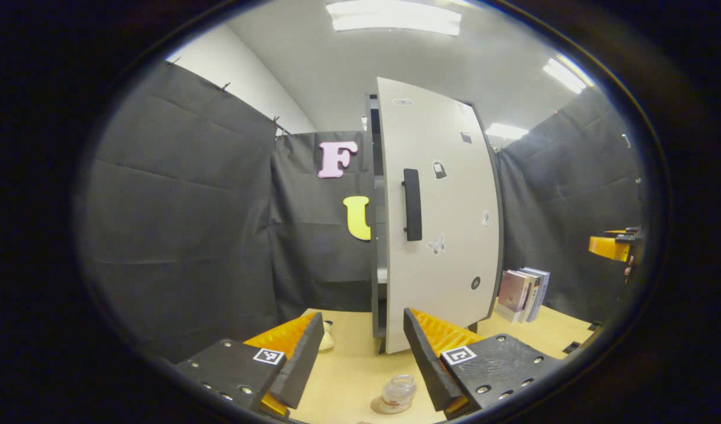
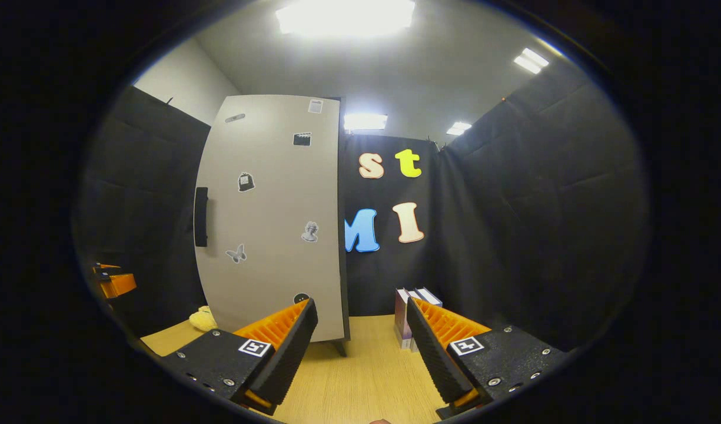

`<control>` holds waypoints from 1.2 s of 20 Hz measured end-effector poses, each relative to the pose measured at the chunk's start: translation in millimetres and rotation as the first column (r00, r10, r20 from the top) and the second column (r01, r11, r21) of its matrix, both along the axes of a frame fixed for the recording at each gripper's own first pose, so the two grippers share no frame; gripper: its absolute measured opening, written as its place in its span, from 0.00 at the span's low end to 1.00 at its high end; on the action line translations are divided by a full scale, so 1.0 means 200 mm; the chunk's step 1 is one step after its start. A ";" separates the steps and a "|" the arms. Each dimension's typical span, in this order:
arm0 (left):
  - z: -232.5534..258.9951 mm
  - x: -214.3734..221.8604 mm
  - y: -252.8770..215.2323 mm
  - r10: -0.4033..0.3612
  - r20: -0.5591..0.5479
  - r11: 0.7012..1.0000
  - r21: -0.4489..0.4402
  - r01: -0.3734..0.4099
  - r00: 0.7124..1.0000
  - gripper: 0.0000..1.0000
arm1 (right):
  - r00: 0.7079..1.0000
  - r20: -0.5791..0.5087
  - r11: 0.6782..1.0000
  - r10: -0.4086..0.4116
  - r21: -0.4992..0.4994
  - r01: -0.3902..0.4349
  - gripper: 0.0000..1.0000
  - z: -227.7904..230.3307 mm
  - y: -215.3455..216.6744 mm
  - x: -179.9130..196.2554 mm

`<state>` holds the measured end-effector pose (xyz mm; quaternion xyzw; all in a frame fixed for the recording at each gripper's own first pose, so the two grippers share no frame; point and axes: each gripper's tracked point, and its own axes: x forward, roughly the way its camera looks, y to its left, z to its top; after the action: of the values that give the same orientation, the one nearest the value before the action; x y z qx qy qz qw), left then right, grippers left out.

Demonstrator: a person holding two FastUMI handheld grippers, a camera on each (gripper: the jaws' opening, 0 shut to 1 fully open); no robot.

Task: Open the cabinet door with the right hand, grasp the bottle in the cabinet with the left hand and place it on the coaster, then close the cabinet door with the right hand.

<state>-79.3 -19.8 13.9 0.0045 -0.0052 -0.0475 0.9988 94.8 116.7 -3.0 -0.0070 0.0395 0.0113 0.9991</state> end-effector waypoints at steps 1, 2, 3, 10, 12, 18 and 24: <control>0.00 0.00 0.00 0.002 -0.001 1.000 0.002 -0.002 1.000 0.81 | 1.000 0.003 1.000 0.000 -0.005 0.000 0.94 0.00 0.00 -0.01; 0.00 0.00 0.01 0.005 0.000 1.000 0.003 -0.005 1.000 0.81 | 1.000 0.007 1.000 -0.002 -0.008 0.002 0.94 0.01 -0.01 -0.01; 0.01 0.00 0.01 0.008 0.000 1.000 0.002 -0.008 1.000 0.81 | 1.000 0.011 1.000 -0.001 -0.010 0.001 0.94 0.01 0.00 -0.01; 0.02 0.00 0.00 0.010 0.005 1.000 0.001 -0.010 1.000 0.81 | 1.000 0.018 1.000 0.019 -0.020 -0.018 0.94 0.00 0.04 -0.01; 0.03 -0.01 0.00 0.008 0.010 1.000 0.006 -0.008 1.000 0.77 | 0.999 0.022 1.000 0.026 -0.014 -0.026 0.94 0.00 0.06 -0.01; 0.02 -0.01 0.00 0.005 0.009 1.000 0.003 -0.005 1.000 0.81 | 0.999 0.031 0.999 0.029 -0.016 -0.029 0.94 0.01 0.07 0.00; 0.01 0.01 0.00 0.005 0.007 1.000 0.000 -0.005 1.000 0.81 | 0.999 0.035 0.999 0.035 -0.023 -0.034 0.94 0.02 0.09 0.01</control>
<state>-77.6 -20.0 16.5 0.0049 -0.0089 -0.0449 0.9989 97.0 135.1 1.1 -0.0191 0.0219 0.0281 0.9992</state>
